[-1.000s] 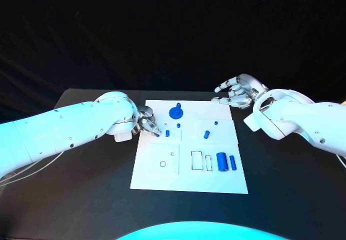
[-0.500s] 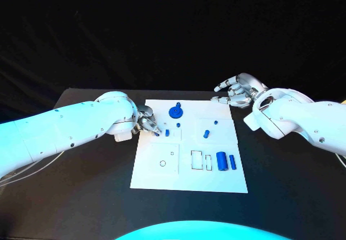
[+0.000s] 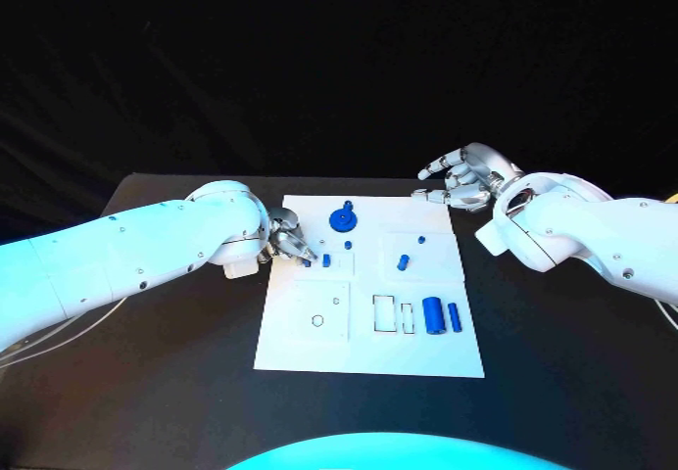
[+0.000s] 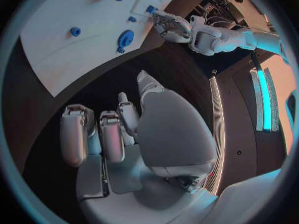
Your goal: Assemble the parts on the task board
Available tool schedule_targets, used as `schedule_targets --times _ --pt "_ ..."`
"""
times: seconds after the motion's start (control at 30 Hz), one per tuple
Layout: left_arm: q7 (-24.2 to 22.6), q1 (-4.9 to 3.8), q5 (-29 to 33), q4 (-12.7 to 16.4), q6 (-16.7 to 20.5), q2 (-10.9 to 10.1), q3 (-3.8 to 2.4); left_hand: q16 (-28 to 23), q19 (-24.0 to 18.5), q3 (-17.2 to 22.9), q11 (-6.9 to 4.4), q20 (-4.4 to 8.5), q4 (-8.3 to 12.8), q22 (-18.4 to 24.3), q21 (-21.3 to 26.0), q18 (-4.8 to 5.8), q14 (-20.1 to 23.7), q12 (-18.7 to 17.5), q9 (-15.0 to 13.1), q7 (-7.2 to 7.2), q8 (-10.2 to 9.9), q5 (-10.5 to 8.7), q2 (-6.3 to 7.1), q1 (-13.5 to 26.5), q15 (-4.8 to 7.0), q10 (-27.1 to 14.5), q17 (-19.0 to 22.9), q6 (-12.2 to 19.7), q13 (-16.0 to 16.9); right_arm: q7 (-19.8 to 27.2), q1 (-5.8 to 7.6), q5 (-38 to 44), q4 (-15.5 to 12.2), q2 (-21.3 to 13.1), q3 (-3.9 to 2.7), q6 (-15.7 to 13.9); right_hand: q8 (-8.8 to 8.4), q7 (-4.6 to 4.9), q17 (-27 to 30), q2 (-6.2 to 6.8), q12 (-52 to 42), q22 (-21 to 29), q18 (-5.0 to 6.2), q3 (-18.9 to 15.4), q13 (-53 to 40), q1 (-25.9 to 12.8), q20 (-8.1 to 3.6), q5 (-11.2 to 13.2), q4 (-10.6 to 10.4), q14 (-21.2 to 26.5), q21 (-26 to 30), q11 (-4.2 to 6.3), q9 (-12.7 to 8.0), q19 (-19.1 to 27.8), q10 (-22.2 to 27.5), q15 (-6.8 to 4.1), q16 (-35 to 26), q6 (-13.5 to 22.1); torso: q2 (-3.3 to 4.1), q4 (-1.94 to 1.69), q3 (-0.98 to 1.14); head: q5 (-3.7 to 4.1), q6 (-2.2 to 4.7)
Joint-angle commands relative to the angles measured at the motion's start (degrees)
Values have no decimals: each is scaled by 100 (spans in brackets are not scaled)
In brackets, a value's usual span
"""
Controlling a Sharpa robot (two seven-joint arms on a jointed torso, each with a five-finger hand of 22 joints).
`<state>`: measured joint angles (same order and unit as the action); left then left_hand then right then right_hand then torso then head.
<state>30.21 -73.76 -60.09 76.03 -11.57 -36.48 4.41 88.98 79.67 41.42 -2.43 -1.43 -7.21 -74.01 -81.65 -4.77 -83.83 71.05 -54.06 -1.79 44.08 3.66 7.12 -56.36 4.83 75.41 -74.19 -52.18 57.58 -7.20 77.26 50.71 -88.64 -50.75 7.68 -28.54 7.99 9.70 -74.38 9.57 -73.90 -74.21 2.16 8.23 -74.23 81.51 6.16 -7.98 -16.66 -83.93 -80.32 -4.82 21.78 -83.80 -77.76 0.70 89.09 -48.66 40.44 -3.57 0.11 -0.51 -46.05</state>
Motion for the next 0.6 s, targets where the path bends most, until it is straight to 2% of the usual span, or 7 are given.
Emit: schedule_targets --times 0.03,0.27,0.6 --pt "-5 6 -8 -23 4 23 6 102 116 -67 -36 37 -107 -93 -117 136 -617 62 -68 99 62 55 -44 46 63 167 -1581 -187 114 19 -4 4 -8 -1 -1 5 123 3 -1253 -36 6 -970 23 -9 -126 -168 6 -19 10 -524 70 3 -42 -196 65 -30 -82 -34 -5 0 1 8 -3" --pt "-4 13 -21 -67 -8 46 15 102 121 -165 -37 40 -159 -100 -119 138 -617 65 -61 101 61 55 -20 68 66 171 -1581 -189 124 24 -4 3 -14 -9 -1 0 123 3 -1253 -36 6 -970 23 -9 -126 -168 6 -19 10 -524 70 3 -42 -196 65 -30 -82 -34 -3 3 0 25 -16" --pt "-6 23 -49 -83 -43 29 21 102 117 -521 -41 45 -318 -97 -113 137 -617 59 -37 105 60 59 135 117 70 172 -1581 -202 129 34 -4 3 -21 -19 -1 5 125 3 -1234 -34 8 -959 27 -13 -123 -186 6 -18 9 -518 90 2 -45 -189 67 -30 -94 -32 -10 -4 1 33 -17"
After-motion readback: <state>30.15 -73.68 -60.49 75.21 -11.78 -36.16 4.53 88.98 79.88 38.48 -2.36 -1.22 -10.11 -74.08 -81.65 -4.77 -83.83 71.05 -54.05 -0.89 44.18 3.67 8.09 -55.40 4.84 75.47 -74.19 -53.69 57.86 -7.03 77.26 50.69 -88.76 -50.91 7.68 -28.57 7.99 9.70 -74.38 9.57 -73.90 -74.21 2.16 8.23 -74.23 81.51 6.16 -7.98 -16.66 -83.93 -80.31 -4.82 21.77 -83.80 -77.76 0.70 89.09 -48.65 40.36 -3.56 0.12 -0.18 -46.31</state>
